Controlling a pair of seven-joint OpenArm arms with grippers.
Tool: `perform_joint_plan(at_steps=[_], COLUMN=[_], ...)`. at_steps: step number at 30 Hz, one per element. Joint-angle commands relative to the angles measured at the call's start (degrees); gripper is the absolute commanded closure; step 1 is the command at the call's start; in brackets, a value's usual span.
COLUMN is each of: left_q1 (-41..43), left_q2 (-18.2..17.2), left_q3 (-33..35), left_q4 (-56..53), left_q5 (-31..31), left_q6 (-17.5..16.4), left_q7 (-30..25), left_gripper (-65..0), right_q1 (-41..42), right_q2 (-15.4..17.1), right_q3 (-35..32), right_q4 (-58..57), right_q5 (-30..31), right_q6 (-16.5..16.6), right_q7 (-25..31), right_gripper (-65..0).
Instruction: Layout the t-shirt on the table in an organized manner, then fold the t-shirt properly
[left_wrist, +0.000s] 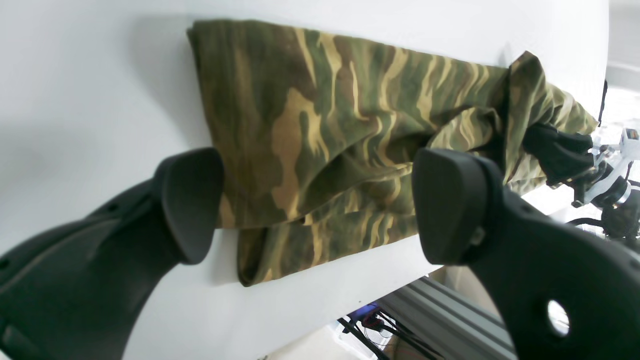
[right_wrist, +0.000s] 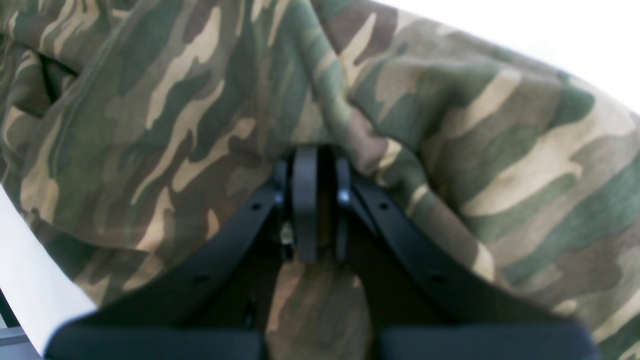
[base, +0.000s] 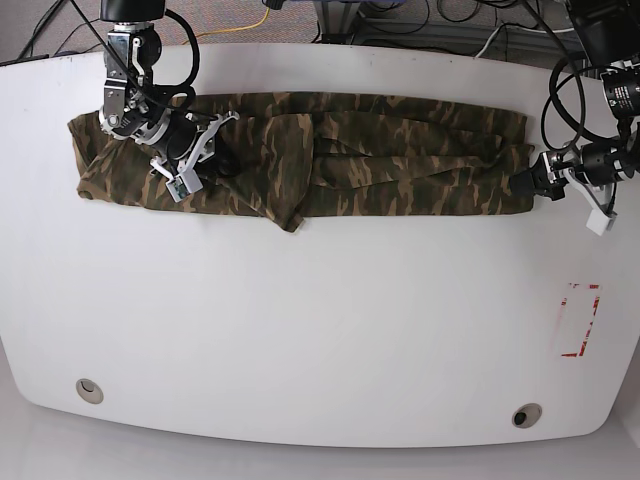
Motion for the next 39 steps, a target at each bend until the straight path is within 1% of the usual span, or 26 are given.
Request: perform_joint_plan(at_steps=[1, 7, 21, 27, 31, 39], left_q1=[-0.59, 0.12, 0.12, 0.12, 0.12, 0.56], left_q2=[-1.19, -1.54, -1.27, -1.27, -1.27, -1.27], left_q3=[-0.31, -0.49, -0.23, 3.47, 5.14, 9.09], left_q4=[0.78, 0.69, 0.87, 0.78, 0.78, 0.60], left_q5=[-0.96, 1.24, 6.69, 9.15, 9.33, 9.33], left_q6=[0.38, 1.96, 1.70, 1.70, 1.61, 1.61], left_q7=[-0.55, -0.55, -0.95, -3.41, -3.85, -7.45], left_gripper=[-56.0, -56.0, -56.0, -56.0, -56.0, -56.0], right_q1=[-0.23, -0.23, -0.23, -0.23, -0.23, -0.23], right_q2=[0.76, 0.76, 0.76, 0.67, 0.76, 0.76], right_q3=[0.10, 0.10, 0.10, 0.10, 0.10, 0.10], right_q4=[0.35, 0.35, 0.35, 0.35, 0.35, 0.35], right_q5=[-2.08, -2.08, -2.08, -2.26, -2.26, -2.43], right_q6=[-0.53, -0.53, -0.53, -0.53, -0.53, -0.53], right_q7=[-2.75, -2.75, -2.75, -2.75, -2.75, -2.75], right_gripper=[-4.4, -4.4, -4.4, -4.4, -4.4, -4.4])
